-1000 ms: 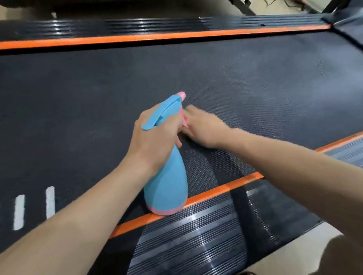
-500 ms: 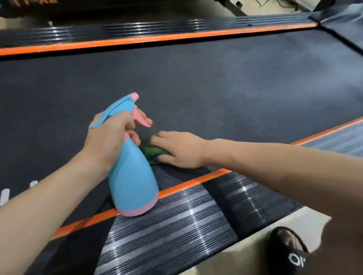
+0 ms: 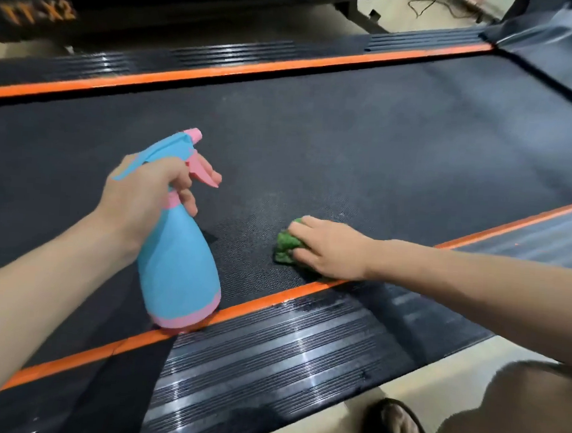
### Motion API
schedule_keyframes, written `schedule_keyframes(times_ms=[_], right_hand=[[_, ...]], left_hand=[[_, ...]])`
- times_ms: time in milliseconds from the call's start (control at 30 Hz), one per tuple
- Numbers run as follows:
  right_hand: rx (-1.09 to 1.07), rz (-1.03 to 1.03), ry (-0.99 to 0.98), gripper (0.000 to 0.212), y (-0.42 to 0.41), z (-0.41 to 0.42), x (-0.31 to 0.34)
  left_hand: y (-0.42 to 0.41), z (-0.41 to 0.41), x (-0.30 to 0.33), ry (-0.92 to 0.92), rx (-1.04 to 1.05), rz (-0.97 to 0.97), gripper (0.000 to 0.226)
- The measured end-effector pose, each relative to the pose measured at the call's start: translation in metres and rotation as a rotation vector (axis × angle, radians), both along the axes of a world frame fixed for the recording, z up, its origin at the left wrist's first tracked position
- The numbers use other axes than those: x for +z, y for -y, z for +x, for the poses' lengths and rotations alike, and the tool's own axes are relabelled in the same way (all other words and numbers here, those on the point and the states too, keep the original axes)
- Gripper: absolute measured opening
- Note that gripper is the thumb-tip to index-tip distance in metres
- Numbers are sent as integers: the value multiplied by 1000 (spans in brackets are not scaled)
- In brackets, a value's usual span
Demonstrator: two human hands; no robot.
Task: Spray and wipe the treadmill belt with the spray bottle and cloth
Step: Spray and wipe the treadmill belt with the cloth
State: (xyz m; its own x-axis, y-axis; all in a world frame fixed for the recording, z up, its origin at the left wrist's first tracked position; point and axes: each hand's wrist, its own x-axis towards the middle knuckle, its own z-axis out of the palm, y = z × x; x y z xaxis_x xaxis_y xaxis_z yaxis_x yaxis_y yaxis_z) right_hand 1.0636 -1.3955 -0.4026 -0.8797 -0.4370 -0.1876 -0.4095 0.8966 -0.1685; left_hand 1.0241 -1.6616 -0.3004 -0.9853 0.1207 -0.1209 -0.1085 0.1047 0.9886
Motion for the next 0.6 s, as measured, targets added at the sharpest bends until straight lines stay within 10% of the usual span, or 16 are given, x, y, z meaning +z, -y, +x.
schedule_keyframes(times_ms=[267, 600], right_hand=[[447, -58, -66, 36, -38, -17, 1], [284, -200, -48, 25, -155, -6, 7]], left_hand=[[-72, 2, -9, 46, 120, -91, 54], [-123, -9, -18, 188, 147, -203, 47]])
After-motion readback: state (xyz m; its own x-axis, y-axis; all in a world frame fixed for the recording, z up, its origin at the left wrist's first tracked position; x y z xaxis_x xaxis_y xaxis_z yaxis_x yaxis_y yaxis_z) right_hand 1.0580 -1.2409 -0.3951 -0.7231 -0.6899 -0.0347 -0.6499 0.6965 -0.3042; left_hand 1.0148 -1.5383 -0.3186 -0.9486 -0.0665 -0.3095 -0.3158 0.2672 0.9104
